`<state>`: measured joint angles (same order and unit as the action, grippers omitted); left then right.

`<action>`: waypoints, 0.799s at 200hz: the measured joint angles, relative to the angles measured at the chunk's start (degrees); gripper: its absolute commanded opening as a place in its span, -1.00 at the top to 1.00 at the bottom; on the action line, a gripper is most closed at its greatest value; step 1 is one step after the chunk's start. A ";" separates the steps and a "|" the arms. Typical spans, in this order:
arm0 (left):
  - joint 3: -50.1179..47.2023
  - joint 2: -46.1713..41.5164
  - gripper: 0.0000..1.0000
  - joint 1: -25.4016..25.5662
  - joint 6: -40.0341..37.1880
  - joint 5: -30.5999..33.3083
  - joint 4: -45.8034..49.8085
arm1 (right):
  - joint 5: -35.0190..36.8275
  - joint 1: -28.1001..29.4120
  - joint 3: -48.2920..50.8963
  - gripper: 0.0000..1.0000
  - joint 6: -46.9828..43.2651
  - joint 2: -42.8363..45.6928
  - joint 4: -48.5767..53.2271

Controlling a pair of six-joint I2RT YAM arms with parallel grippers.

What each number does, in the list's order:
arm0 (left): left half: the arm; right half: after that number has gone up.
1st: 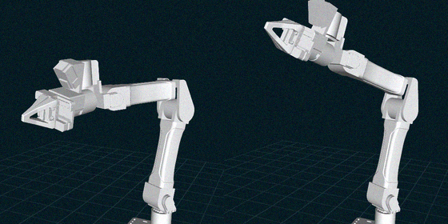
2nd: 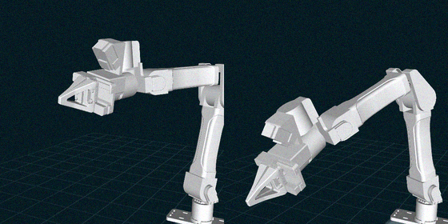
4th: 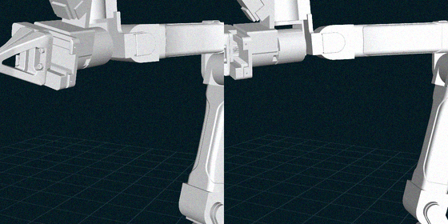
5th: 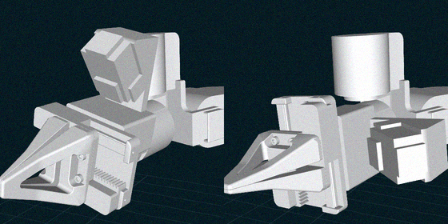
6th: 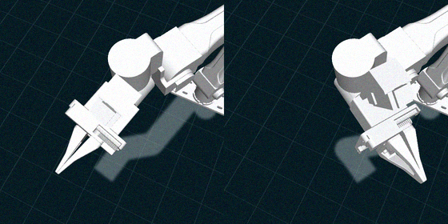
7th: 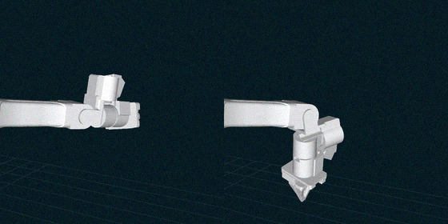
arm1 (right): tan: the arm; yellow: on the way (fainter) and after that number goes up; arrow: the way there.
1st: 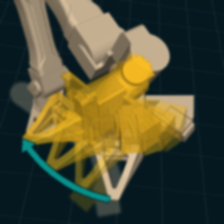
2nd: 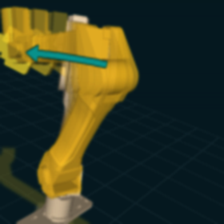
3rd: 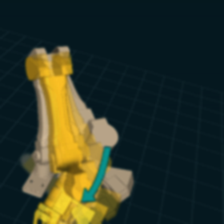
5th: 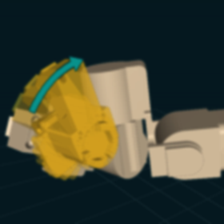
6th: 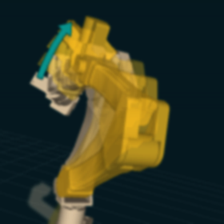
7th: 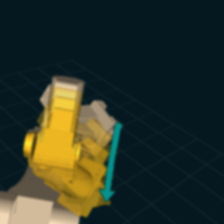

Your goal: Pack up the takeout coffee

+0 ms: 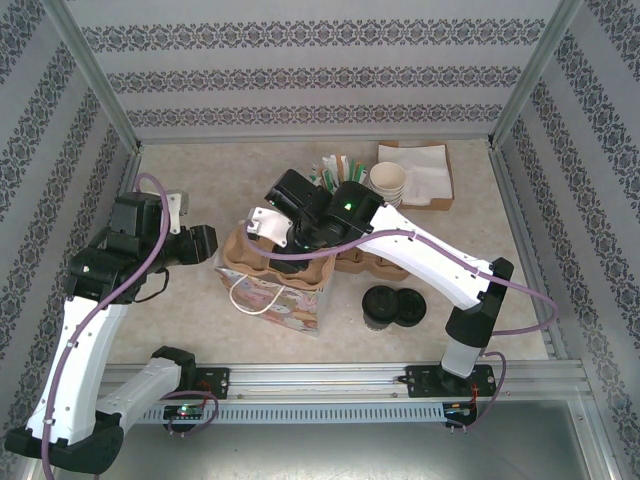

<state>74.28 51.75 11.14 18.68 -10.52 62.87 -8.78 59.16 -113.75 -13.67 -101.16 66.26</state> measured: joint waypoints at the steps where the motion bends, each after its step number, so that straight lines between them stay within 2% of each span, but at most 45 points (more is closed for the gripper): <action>1: -0.02 0.00 -0.12 0.00 0.00 0.00 -0.02 | 0.00 0.00 0.00 0.36 0.02 0.00 -0.02; 160: -0.76 0.00 -0.10 0.00 0.04 -1.73 -0.83 | 0.87 0.24 1.03 0.37 1.29 0.00 -0.74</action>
<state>73.52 51.75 11.14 18.72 -12.25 62.04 -7.90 59.40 -112.73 -12.38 -101.16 65.52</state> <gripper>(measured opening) 0.549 0.319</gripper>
